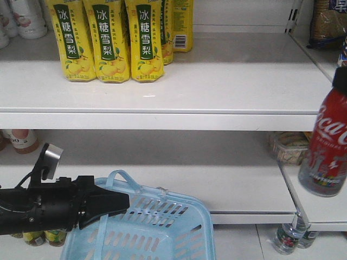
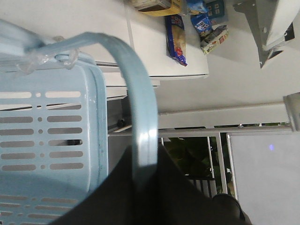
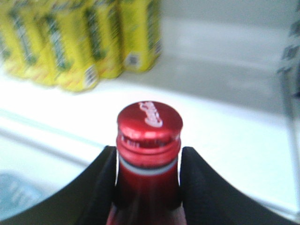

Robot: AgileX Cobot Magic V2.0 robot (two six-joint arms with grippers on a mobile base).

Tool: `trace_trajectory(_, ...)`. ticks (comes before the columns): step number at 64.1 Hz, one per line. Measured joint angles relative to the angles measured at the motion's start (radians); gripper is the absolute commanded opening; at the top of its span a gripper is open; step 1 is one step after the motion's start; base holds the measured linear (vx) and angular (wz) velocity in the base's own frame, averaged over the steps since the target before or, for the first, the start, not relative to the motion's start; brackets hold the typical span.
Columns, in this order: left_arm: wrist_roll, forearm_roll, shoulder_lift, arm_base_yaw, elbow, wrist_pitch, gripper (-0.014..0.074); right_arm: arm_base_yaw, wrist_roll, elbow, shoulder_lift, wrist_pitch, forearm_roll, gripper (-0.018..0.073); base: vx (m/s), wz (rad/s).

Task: Place coke in basket with both arms
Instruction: 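Lift the bottle off the shelf and lower it toward the basket, then lower the bottle into the basket held by the left gripper and release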

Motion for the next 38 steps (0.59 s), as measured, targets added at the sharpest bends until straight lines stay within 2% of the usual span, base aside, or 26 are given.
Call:
trace_trajectory(9, 0.000, 0.000, 0.000, 0.000, 0.000, 0.000, -0.0006, 0.000, -0.170, 0.000, 0.034, 0.138, 0.196, -0.0005, 0.00, 0.00)
trace_trajectory(17, 0.000, 0.000, 0.000, 0.000, 0.000, 0.000, -0.0006, 0.001, -0.272, 0.000, 0.096, 0.250, 0.298, -0.0005, 0.00, 0.00)
trace_trajectory(28, 0.000, 0.000, 0.000, 0.000, 0.000, 0.000, -0.0006, 0.001, -0.311, 0.000, 0.243, 0.407, 0.335, -0.0005, 0.00, 0.00)
trace_trajectory(38, 0.000, 0.000, 0.000, 0.000, 0.002, 0.000, -0.0006, 0.001, -0.367, 0.000, 0.361, 0.458, 0.348, -0.0005, 0.00, 0.00)
